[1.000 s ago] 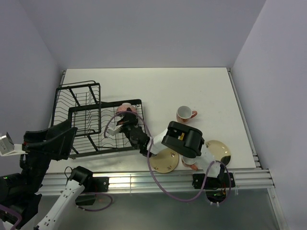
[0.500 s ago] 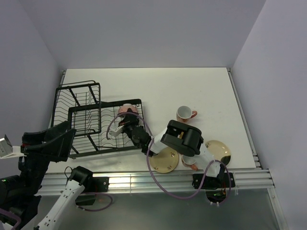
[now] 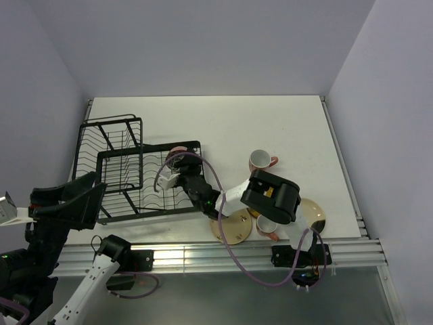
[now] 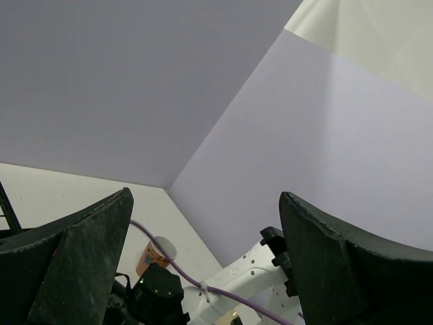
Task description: Load the mixed dishes into the dish rack
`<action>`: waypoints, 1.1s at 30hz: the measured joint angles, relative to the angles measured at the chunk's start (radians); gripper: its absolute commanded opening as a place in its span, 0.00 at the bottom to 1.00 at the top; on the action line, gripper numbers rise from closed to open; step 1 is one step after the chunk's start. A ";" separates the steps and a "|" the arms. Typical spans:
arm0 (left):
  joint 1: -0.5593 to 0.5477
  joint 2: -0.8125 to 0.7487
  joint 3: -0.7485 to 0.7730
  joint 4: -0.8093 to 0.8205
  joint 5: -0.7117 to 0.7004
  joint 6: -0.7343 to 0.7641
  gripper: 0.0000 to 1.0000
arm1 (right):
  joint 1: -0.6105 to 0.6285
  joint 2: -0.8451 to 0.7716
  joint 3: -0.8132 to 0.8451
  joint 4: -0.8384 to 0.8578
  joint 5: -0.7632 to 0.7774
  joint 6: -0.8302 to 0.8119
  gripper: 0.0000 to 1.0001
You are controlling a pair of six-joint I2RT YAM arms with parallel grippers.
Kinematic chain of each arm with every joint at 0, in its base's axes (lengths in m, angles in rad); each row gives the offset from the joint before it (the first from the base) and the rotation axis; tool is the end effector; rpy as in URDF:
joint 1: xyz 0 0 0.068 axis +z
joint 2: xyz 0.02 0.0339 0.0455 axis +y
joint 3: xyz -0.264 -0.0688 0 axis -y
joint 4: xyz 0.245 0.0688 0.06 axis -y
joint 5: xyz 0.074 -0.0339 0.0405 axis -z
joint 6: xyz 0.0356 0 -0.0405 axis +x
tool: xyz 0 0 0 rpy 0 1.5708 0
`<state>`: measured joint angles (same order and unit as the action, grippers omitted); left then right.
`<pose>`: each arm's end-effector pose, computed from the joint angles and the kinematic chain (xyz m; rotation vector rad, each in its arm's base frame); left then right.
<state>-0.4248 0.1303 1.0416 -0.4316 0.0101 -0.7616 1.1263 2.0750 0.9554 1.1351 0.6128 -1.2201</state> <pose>-0.0383 0.0169 0.4288 -0.1837 1.1379 -1.0663 0.1954 0.3627 0.1519 -1.2031 1.0309 -0.5485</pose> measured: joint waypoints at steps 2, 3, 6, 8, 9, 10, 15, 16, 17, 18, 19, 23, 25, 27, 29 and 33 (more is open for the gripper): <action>0.000 0.000 0.000 0.000 0.000 -0.001 0.96 | 0.000 -0.027 0.011 -0.045 0.015 0.042 0.87; 0.000 0.000 0.000 0.000 0.000 -0.001 0.96 | 0.000 -0.037 0.018 -0.059 0.020 0.058 0.89; 0.000 0.000 0.000 0.000 0.001 -0.002 0.96 | 0.000 -0.057 0.060 -0.102 0.040 0.108 0.94; 0.000 0.002 0.000 -0.001 0.001 -0.002 0.96 | 0.000 -0.063 0.090 -0.124 0.056 0.135 0.94; 0.000 0.003 0.000 -0.001 0.002 -0.002 0.96 | 0.000 -0.070 0.098 -0.137 0.062 0.151 0.94; 0.000 0.006 0.000 -0.002 0.002 -0.002 0.96 | -0.001 -0.079 0.101 -0.150 0.068 0.163 0.95; 0.000 0.027 0.000 -0.002 0.012 -0.010 0.96 | -0.008 -0.190 0.105 -0.286 0.133 0.288 0.95; 0.000 0.034 0.000 -0.003 0.014 -0.011 0.95 | -0.012 -0.225 0.107 -0.327 0.150 0.336 0.96; 0.000 0.044 0.000 -0.003 0.017 -0.014 0.95 | -0.019 -0.268 0.117 -0.384 0.172 0.396 0.95; 0.000 0.058 0.000 -0.004 0.021 -0.018 0.95 | -0.033 -0.323 0.140 -0.491 0.189 0.480 0.94; 0.000 0.071 0.000 -0.006 0.023 -0.019 0.94 | -0.050 -0.367 0.164 -0.571 0.201 0.558 0.92; 0.000 0.141 -0.002 -0.025 0.047 -0.039 0.94 | -0.229 -0.495 0.448 -1.138 0.171 1.064 0.84; 0.000 0.163 -0.011 -0.026 0.061 -0.050 0.93 | -0.341 -0.541 0.526 -1.331 0.109 1.246 0.82; 0.000 0.172 -0.026 -0.029 0.077 -0.066 0.93 | -0.469 -0.600 0.536 -1.528 0.062 1.432 0.82; 0.000 0.177 -0.041 -0.029 0.092 -0.081 0.93 | -0.528 -0.639 0.490 -1.653 0.027 1.548 0.82; 0.000 0.181 -0.050 -0.029 0.118 -0.107 0.92 | -0.602 -0.685 0.300 -1.805 -0.124 1.708 0.80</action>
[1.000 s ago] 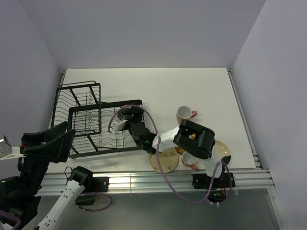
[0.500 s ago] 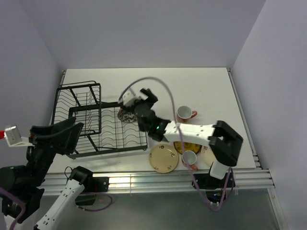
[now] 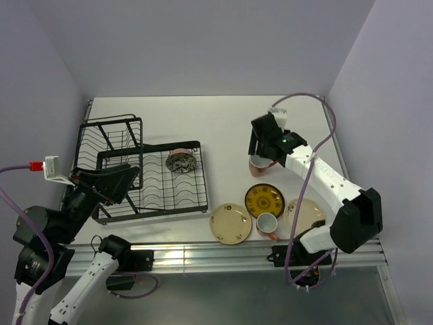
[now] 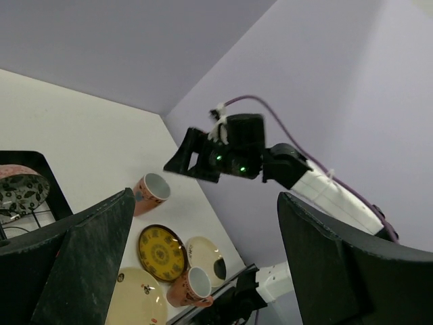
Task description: Load the mixed dishes into the dish rack
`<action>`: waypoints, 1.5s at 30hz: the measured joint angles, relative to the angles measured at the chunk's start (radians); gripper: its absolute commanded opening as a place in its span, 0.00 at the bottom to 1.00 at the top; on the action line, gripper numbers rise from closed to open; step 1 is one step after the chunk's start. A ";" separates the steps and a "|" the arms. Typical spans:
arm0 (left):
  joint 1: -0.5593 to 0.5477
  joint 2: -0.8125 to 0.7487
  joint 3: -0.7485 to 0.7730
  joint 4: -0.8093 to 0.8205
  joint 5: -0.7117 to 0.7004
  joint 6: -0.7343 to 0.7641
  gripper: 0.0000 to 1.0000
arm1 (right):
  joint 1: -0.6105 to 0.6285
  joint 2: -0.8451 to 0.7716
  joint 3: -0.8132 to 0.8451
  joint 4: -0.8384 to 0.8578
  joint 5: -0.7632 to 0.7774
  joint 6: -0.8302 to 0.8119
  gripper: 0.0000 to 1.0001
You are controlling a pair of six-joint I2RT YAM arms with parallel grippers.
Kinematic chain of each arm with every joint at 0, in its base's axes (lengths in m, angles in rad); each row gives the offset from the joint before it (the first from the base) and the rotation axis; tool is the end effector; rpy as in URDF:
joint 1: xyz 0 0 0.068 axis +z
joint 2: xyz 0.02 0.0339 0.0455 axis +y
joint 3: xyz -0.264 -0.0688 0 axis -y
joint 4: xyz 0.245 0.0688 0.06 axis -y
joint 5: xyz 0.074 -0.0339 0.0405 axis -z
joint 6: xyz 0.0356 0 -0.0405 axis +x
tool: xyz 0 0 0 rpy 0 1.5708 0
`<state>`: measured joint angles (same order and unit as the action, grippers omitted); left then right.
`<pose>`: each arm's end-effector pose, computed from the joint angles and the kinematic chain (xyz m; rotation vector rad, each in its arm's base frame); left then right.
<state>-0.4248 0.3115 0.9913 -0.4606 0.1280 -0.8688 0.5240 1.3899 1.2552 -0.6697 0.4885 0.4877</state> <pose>0.0238 -0.0158 0.4189 -0.2060 1.4387 -1.1631 0.2650 0.1339 0.3238 0.1851 2.2532 -0.0510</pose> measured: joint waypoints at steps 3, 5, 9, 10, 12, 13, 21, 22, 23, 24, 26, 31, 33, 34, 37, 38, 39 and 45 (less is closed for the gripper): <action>0.000 0.000 0.000 0.000 0.013 -0.012 0.92 | -0.069 -0.002 -0.139 -0.051 -0.090 0.069 0.79; 0.000 0.000 0.000 -0.001 0.018 -0.014 0.92 | -0.098 -0.007 -0.201 -0.081 -0.121 0.104 0.79; 0.000 0.000 0.000 -0.001 0.027 -0.017 0.91 | -0.110 -0.060 -0.238 -0.090 -0.154 0.145 0.79; 0.000 0.000 0.000 -0.001 0.030 -0.017 0.91 | -0.112 -0.077 -0.244 -0.084 -0.161 0.149 0.79; 0.000 0.006 0.000 0.000 0.039 -0.017 0.90 | -0.125 -0.110 -0.252 -0.081 -0.180 0.157 0.79; 0.000 0.013 0.000 0.000 0.045 -0.016 0.89 | -0.133 -0.119 -0.253 -0.077 -0.186 0.159 0.79; 0.000 0.170 0.000 -0.001 0.132 -0.014 0.86 | -0.183 -0.114 -0.274 -0.029 -0.239 0.166 0.79; 0.000 0.194 0.000 -0.002 0.143 -0.013 0.86 | -0.189 -0.104 -0.274 -0.021 -0.247 0.166 0.79; 0.000 0.213 0.000 -0.002 0.153 -0.012 0.85 | -0.193 -0.093 -0.274 -0.013 -0.251 0.166 0.79; 0.000 0.235 0.000 -0.005 0.166 -0.011 0.85 | -0.196 -0.079 -0.274 -0.003 -0.259 0.166 0.79; 0.000 0.270 0.001 -0.012 0.190 -0.009 0.85 | -0.200 -0.046 -0.274 0.014 -0.276 0.166 0.79; 0.000 0.322 0.008 -0.016 0.228 -0.002 0.85 | -0.201 -0.007 -0.278 0.050 -0.304 0.167 0.77; 0.000 0.348 0.017 -0.016 0.243 0.008 0.85 | -0.201 -0.007 -0.283 0.061 -0.313 0.169 0.75; -0.003 0.361 0.022 -0.016 0.246 0.011 0.85 | -0.201 -0.007 -0.284 0.066 -0.315 0.169 0.73; -0.035 0.426 0.045 -0.017 0.246 0.023 0.84 | -0.201 -0.006 -0.291 0.086 -0.319 0.169 0.65; -0.063 0.455 0.057 -0.019 0.238 0.029 0.84 | -0.201 -0.005 -0.295 0.090 -0.321 0.170 0.58; -0.094 0.480 0.069 -0.019 0.232 0.037 0.84 | -0.201 -0.004 -0.296 0.092 -0.322 0.169 0.54; -0.264 0.649 0.167 -0.053 0.119 0.064 0.84 | -0.201 0.029 -0.298 0.111 -0.321 0.167 0.46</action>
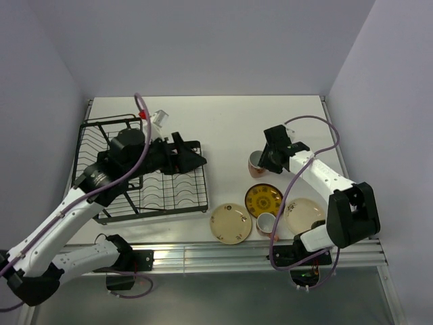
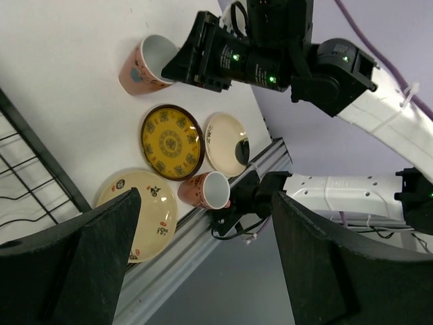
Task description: Load the mixed dishes into the dish rack
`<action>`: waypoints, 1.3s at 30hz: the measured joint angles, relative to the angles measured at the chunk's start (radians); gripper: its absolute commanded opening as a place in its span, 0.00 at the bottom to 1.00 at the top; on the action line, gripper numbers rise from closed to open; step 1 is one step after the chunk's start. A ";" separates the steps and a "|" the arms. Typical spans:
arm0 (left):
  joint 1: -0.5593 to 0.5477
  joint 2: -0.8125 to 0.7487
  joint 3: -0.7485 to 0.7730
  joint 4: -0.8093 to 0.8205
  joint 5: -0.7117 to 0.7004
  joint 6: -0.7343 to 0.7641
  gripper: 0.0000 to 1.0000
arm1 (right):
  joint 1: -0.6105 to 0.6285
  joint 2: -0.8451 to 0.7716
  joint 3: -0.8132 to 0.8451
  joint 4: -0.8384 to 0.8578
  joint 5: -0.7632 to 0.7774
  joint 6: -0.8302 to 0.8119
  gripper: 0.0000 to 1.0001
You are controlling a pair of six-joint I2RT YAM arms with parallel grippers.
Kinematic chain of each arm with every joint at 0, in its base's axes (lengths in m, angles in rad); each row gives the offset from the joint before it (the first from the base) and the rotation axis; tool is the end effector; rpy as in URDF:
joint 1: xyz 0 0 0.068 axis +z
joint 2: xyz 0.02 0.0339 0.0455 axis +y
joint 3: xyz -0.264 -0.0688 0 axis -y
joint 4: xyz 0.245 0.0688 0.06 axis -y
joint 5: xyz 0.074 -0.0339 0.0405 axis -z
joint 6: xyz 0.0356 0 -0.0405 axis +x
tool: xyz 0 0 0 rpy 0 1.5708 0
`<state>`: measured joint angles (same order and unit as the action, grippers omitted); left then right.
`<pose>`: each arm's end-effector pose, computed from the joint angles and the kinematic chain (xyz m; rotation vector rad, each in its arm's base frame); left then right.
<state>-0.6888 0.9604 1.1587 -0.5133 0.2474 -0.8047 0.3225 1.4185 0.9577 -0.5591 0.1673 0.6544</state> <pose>0.1490 -0.1340 0.4033 0.0666 2.0776 -1.2097 0.2705 0.0841 0.2263 0.4855 2.5295 0.1509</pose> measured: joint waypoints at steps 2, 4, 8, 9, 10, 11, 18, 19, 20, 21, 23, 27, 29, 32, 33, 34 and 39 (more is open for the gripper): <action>-0.049 0.048 0.030 -0.006 -0.039 0.004 0.84 | 0.000 0.001 0.000 0.003 0.002 -0.002 0.46; -0.109 0.102 0.055 -0.008 -0.090 0.008 0.83 | 0.000 0.001 0.000 0.003 0.007 -0.002 0.44; -0.190 0.208 0.089 -0.012 -0.169 0.007 0.84 | 0.000 0.001 0.001 0.007 0.022 -0.018 0.00; -0.201 0.235 0.093 -0.012 -0.190 0.007 0.84 | 0.000 0.003 0.001 0.008 0.026 -0.031 0.00; -0.208 0.259 0.094 -0.012 -0.208 0.007 0.84 | 0.000 0.007 0.001 0.002 0.019 -0.026 0.00; -0.211 0.284 0.094 -0.016 -0.228 0.006 0.84 | 0.000 0.010 0.004 0.002 0.021 -0.027 0.00; -0.212 0.429 0.163 -0.057 -0.340 -0.001 0.81 | 0.043 0.006 0.010 -0.006 0.071 -0.053 0.00; -0.212 0.449 0.183 -0.058 -0.352 -0.001 0.80 | 0.063 0.003 0.016 -0.020 0.088 -0.055 0.00; -0.212 0.469 0.203 -0.062 -0.364 -0.002 0.79 | 0.086 -0.002 0.026 -0.039 0.099 -0.055 0.00; -0.212 0.488 0.223 -0.064 -0.375 -0.002 0.78 | 0.112 -0.009 0.038 -0.056 0.112 -0.053 0.00; -0.212 0.521 0.257 -0.071 -0.393 -0.003 0.78 | 0.165 -0.019 0.077 -0.099 0.144 -0.053 0.00; -0.212 0.552 0.276 -0.076 -0.420 -0.005 0.76 | 0.254 -0.040 0.174 -0.140 0.180 -0.043 0.00; -0.212 0.558 0.276 -0.080 -0.430 -0.007 0.75 | 0.280 -0.058 0.203 -0.145 0.193 -0.038 0.00; -0.212 0.560 0.276 -0.080 -0.433 -0.020 0.72 | 0.306 -0.080 0.223 -0.164 0.210 -0.027 0.00; -0.212 0.560 0.276 -0.078 -0.434 -0.024 0.72 | 0.315 -0.086 0.227 -0.174 0.216 -0.023 0.00; -0.212 0.560 0.276 -0.076 -0.435 -0.028 0.70 | 0.322 -0.090 0.228 -0.180 0.221 -0.021 0.00; -0.212 0.562 0.274 -0.075 -0.447 -0.032 0.68 | 0.383 -0.097 0.244 -0.233 0.249 -0.005 0.00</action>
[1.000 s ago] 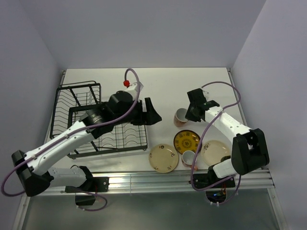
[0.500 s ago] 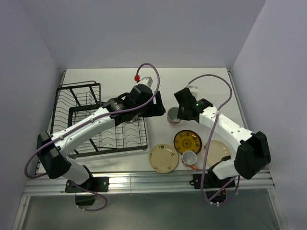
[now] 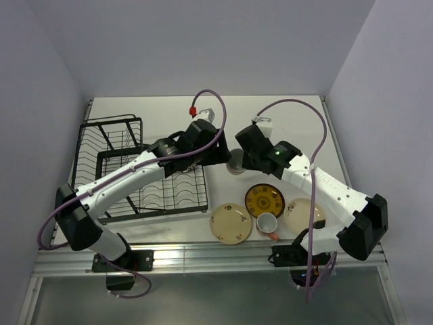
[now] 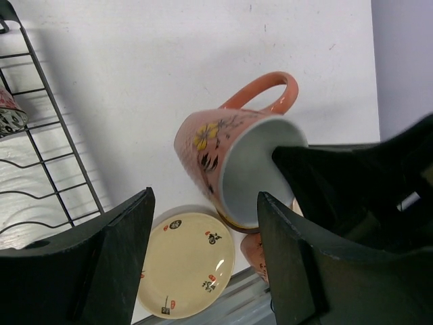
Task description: Load the mixed dishes into the dish rack
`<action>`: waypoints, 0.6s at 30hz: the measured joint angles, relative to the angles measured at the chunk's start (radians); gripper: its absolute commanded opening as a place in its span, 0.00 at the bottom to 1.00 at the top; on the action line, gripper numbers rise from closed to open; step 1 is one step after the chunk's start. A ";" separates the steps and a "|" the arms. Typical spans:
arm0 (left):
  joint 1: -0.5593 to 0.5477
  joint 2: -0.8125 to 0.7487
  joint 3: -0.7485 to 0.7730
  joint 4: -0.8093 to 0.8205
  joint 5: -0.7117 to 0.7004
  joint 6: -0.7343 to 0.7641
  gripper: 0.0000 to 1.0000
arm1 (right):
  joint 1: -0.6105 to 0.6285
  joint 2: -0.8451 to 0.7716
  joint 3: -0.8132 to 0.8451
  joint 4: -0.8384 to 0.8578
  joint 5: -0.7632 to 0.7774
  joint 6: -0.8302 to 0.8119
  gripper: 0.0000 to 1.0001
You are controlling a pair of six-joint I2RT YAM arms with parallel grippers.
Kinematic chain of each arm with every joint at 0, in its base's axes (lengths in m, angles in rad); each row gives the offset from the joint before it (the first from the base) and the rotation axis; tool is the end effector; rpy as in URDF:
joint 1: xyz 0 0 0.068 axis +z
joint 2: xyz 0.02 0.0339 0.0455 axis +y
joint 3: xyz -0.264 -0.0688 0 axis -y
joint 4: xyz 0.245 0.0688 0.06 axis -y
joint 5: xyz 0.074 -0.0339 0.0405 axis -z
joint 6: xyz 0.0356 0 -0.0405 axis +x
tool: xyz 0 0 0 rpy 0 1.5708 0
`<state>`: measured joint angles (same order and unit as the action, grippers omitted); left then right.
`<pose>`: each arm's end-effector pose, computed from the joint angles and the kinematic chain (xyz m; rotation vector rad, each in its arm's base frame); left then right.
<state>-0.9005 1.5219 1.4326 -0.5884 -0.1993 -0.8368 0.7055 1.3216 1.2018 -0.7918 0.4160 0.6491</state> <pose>0.2175 -0.2631 0.3468 -0.0373 2.3315 -0.7010 0.2153 0.1645 0.3154 0.1045 2.3800 0.1186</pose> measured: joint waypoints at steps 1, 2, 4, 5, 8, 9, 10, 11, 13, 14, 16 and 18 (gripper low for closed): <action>0.000 0.002 0.000 0.000 0.000 0.000 0.66 | 0.014 -0.001 0.007 -0.009 0.006 0.004 0.00; 0.000 0.004 0.000 0.000 -0.001 0.000 0.66 | 0.024 -0.002 0.014 -0.015 0.011 0.008 0.00; -0.002 0.014 0.000 0.001 -0.001 -0.001 0.62 | 0.049 -0.008 0.032 -0.026 0.020 0.013 0.00; -0.003 0.022 0.000 0.001 -0.001 -0.003 0.61 | 0.060 -0.013 0.042 -0.031 0.026 0.016 0.00; -0.008 0.044 0.000 0.001 0.000 -0.011 0.57 | 0.085 -0.026 0.067 -0.043 0.043 0.023 0.00; -0.010 0.050 -0.002 0.001 0.000 -0.014 0.55 | 0.091 -0.030 0.075 -0.046 0.048 0.024 0.00; -0.011 0.054 -0.003 0.000 0.000 -0.017 0.48 | 0.098 -0.034 0.082 -0.048 0.054 0.025 0.00; -0.012 0.054 -0.005 0.004 0.000 -0.021 0.43 | 0.103 -0.036 0.085 -0.051 0.059 0.023 0.00; -0.015 0.054 -0.006 0.020 0.002 -0.024 0.16 | 0.117 -0.039 0.087 -0.053 0.070 0.024 0.00; -0.018 0.054 -0.008 0.022 -0.004 -0.028 0.05 | 0.123 -0.040 0.090 -0.054 0.076 0.023 0.00; -0.024 0.056 -0.025 0.024 -0.024 -0.019 0.00 | 0.145 -0.042 0.101 -0.052 0.075 0.012 0.09; -0.029 0.055 -0.034 0.026 -0.032 -0.014 0.00 | 0.156 -0.042 0.102 -0.060 0.076 0.010 0.31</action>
<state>-0.9291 1.5772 1.3991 -0.5629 -0.2310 -0.8509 0.8612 1.2797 1.3037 -0.8516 0.4915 0.6590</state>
